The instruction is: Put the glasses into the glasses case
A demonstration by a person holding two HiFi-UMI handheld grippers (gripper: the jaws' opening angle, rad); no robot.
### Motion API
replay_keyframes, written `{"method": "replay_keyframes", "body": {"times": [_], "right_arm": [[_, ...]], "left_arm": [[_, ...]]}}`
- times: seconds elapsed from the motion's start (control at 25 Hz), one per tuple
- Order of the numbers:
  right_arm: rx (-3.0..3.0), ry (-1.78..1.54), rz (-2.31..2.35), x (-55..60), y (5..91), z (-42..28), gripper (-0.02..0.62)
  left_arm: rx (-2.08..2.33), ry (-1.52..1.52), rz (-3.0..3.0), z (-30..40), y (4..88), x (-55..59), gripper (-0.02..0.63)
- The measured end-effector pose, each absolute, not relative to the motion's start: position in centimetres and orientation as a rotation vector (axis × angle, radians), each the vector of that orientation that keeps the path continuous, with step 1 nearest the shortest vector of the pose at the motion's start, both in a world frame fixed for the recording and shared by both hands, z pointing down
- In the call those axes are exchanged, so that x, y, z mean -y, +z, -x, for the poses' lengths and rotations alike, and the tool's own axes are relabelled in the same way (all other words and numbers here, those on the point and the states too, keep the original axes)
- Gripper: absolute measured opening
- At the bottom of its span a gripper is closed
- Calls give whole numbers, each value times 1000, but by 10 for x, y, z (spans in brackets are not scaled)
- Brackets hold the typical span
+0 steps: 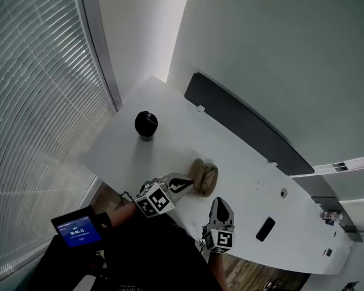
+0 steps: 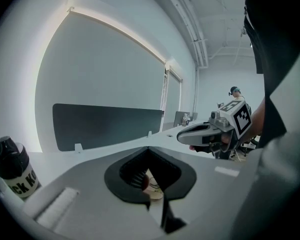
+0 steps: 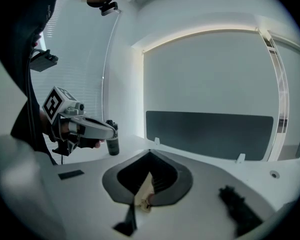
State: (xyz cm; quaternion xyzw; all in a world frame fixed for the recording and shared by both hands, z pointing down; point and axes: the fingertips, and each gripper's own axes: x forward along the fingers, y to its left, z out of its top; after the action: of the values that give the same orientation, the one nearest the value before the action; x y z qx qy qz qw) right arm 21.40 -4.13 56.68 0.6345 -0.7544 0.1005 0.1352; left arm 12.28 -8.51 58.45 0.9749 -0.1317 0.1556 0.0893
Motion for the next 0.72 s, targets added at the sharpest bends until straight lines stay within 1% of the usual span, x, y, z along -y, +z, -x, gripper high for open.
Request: {"method": "replay_keyframes", "body": {"times": [0.28, 0.72], "right_arm": [[2186, 282, -1849, 44, 563, -216, 5], [2180, 362, -1876, 41, 572, -227, 5]], "left_arm": [[406, 477, -2904, -123, 586, 88, 6], [390, 506, -2898, -128, 590, 85, 6]]}}
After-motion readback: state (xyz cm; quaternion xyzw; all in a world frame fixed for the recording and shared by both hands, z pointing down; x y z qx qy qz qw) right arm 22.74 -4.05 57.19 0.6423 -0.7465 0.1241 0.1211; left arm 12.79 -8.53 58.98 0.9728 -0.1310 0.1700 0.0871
